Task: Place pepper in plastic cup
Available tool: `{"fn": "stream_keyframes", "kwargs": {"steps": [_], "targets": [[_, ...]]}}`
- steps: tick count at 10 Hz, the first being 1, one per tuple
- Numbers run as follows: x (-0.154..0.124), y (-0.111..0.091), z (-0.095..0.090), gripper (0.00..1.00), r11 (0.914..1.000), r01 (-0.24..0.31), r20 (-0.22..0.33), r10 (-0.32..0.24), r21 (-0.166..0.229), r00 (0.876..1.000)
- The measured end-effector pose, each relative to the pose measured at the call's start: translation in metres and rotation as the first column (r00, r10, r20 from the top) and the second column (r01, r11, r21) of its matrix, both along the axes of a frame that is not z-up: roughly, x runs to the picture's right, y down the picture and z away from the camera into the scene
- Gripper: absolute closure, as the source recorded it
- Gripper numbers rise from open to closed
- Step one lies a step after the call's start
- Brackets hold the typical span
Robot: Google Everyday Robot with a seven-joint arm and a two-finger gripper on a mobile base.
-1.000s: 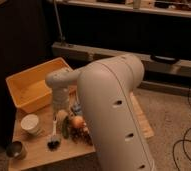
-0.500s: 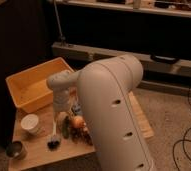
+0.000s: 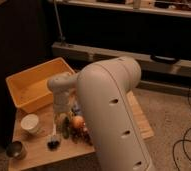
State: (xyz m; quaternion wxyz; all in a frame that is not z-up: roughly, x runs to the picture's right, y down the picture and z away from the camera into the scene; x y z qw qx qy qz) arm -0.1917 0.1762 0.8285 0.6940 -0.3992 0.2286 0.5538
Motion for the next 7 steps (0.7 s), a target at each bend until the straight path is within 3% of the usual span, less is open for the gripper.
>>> {"fn": "stream_keyframes", "kwargs": {"steps": [7], "targets": [[0.000, 0.011, 0.012, 0.42, 0.9998, -0.005, 0.006, 0.005, -0.018, 1.000]]}}
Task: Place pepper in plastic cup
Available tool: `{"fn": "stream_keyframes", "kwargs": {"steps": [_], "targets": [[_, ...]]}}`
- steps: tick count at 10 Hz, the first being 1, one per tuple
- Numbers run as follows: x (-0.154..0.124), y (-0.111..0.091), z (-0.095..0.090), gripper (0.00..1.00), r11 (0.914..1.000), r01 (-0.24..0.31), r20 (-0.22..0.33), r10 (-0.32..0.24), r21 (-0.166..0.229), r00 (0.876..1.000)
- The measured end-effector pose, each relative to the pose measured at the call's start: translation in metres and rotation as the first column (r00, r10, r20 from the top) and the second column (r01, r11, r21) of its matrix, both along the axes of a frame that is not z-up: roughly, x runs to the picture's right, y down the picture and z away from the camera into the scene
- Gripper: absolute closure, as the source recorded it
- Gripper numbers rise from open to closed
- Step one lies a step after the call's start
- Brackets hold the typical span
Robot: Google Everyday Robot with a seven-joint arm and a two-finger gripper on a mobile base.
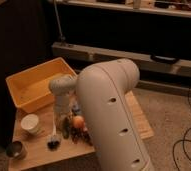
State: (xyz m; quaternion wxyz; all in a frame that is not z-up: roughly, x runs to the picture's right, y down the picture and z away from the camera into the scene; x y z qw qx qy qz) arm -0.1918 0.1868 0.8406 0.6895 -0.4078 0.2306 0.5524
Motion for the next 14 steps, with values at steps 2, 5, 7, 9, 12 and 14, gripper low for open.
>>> {"fn": "stream_keyframes", "kwargs": {"steps": [2, 5, 7, 9, 12, 14], "targets": [[-0.001, 0.000, 0.002, 0.42, 1.0000, 0.003, 0.001, -0.003, -0.002, 1.000], [-0.003, -0.001, 0.005, 0.61, 1.0000, 0.005, 0.000, -0.005, -0.006, 1.000], [-0.004, -0.002, 0.007, 0.70, 0.9999, 0.006, -0.003, -0.006, -0.014, 1.000], [-0.003, -0.001, 0.008, 0.87, 0.9997, 0.006, -0.010, -0.007, -0.023, 1.000], [-0.003, -0.001, 0.010, 0.96, 0.9993, 0.008, -0.016, -0.008, -0.037, 1.000], [0.001, -0.011, 0.006, 0.96, 0.9998, -0.012, -0.010, 0.012, -0.019, 1.000]]}}
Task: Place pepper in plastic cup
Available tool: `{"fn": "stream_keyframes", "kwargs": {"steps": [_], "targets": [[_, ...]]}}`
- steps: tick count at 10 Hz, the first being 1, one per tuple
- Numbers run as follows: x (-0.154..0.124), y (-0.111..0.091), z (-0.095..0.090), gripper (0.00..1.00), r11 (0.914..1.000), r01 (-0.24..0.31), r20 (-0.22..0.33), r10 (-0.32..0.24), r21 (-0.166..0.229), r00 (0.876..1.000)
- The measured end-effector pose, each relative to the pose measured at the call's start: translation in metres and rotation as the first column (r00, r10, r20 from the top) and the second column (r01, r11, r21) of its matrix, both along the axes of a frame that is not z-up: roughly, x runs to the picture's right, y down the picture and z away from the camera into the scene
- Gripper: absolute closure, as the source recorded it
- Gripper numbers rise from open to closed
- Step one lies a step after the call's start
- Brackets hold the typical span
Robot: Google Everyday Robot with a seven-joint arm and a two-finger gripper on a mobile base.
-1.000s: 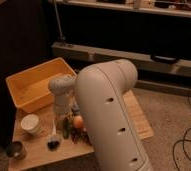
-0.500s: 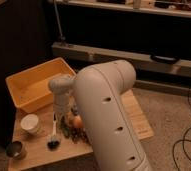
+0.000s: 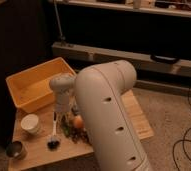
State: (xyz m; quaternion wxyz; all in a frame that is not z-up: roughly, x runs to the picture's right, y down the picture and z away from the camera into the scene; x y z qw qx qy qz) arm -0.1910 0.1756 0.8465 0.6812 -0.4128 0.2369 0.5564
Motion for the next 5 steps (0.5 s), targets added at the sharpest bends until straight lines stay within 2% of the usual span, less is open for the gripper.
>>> {"fn": "stream_keyframes", "kwargs": {"steps": [2, 4, 5], "targets": [[0.006, -0.035, -0.019, 0.96, 0.9976, -0.036, 0.018, 0.035, 0.060, 0.999], [0.015, -0.076, -0.039, 0.96, 0.9905, -0.069, 0.035, 0.065, 0.119, 0.997], [0.019, -0.094, -0.042, 0.96, 0.9878, -0.072, 0.045, 0.066, 0.138, 0.997]]}}
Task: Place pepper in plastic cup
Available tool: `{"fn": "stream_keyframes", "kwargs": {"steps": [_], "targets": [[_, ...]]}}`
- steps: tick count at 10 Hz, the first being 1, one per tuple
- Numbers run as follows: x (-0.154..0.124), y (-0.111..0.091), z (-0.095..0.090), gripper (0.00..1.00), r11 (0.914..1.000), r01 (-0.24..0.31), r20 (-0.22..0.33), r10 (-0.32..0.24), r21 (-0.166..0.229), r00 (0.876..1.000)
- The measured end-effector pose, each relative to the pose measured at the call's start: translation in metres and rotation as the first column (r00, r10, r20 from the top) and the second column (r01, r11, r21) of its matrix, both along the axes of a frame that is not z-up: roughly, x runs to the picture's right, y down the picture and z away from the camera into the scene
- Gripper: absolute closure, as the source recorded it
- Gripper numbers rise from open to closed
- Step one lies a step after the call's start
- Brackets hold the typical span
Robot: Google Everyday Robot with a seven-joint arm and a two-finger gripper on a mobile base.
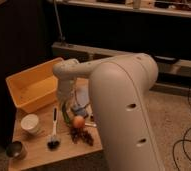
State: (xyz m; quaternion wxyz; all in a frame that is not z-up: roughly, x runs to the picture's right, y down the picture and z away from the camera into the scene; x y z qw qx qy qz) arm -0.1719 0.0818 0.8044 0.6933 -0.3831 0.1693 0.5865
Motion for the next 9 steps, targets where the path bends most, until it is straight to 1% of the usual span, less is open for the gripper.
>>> {"fn": "stream_keyframes", "kwargs": {"steps": [1, 2, 3, 4, 6, 7, 9], "targets": [[0.004, -0.022, 0.005, 0.96, 0.9999, 0.004, 0.011, -0.004, 0.016, 1.000], [0.000, -0.040, 0.011, 0.96, 0.9996, 0.011, 0.023, -0.011, 0.025, 1.000], [-0.007, -0.053, 0.018, 0.96, 0.9993, 0.021, 0.035, -0.022, 0.029, 0.999], [-0.009, -0.059, 0.023, 0.96, 0.9993, 0.024, 0.043, -0.025, 0.027, 0.999], [-0.007, -0.055, 0.025, 0.96, 0.9997, 0.023, 0.055, -0.024, 0.011, 0.998], [-0.010, -0.047, 0.020, 0.96, 0.9995, 0.031, 0.065, -0.031, 0.004, 0.997], [-0.017, -0.042, 0.002, 0.96, 0.9988, 0.043, 0.062, -0.045, 0.024, 0.997]]}}
